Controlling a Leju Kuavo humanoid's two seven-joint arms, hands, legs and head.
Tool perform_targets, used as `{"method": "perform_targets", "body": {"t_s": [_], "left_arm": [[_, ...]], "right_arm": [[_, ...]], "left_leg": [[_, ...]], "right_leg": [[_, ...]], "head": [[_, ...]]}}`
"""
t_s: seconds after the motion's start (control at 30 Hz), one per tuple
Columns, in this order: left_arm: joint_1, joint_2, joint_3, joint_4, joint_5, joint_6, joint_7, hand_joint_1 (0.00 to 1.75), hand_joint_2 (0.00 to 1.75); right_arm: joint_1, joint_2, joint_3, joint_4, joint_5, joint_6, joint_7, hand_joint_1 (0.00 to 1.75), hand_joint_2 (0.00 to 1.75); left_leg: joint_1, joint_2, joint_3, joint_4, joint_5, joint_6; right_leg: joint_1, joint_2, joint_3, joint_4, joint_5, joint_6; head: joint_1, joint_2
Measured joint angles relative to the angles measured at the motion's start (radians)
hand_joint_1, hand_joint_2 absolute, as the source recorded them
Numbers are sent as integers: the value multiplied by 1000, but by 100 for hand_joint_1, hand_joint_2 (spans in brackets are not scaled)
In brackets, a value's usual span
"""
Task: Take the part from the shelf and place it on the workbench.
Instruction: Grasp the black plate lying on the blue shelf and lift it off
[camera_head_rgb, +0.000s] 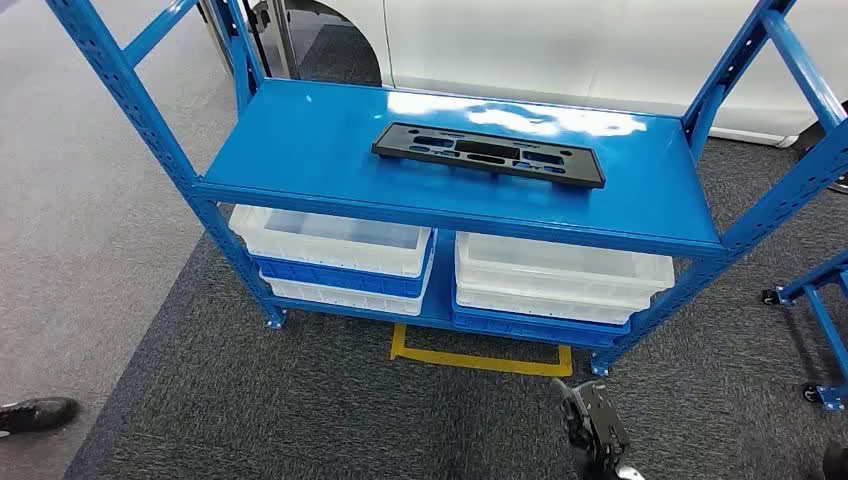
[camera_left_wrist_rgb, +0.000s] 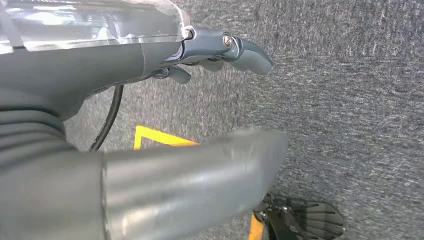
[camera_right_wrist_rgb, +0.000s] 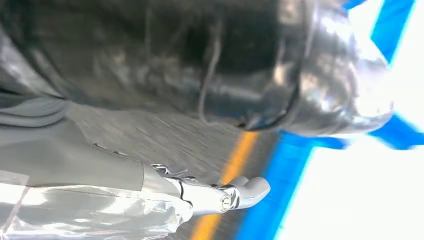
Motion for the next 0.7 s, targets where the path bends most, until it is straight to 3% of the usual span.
{"method": "perform_targets", "body": {"t_s": [0.3, 0.7], "left_arm": [[-3, 9, -85, 3, 102, -6, 22, 0, 0], [-4, 22, -239, 10, 245, -19, 65, 0, 0]], "right_arm": [[-156, -28, 106, -157, 73, -8, 25, 0, 0], [-337, -43, 315, -346, 307, -77, 87, 0, 0]], "left_leg": [[0, -3, 1, 0, 1, 1], [0, -3, 0, 0, 1, 1]], "right_leg": [[0, -2, 1, 1, 0, 0], [0, -2, 0, 1, 0, 0]], "head": [[0, 0], [0, 0]]}}
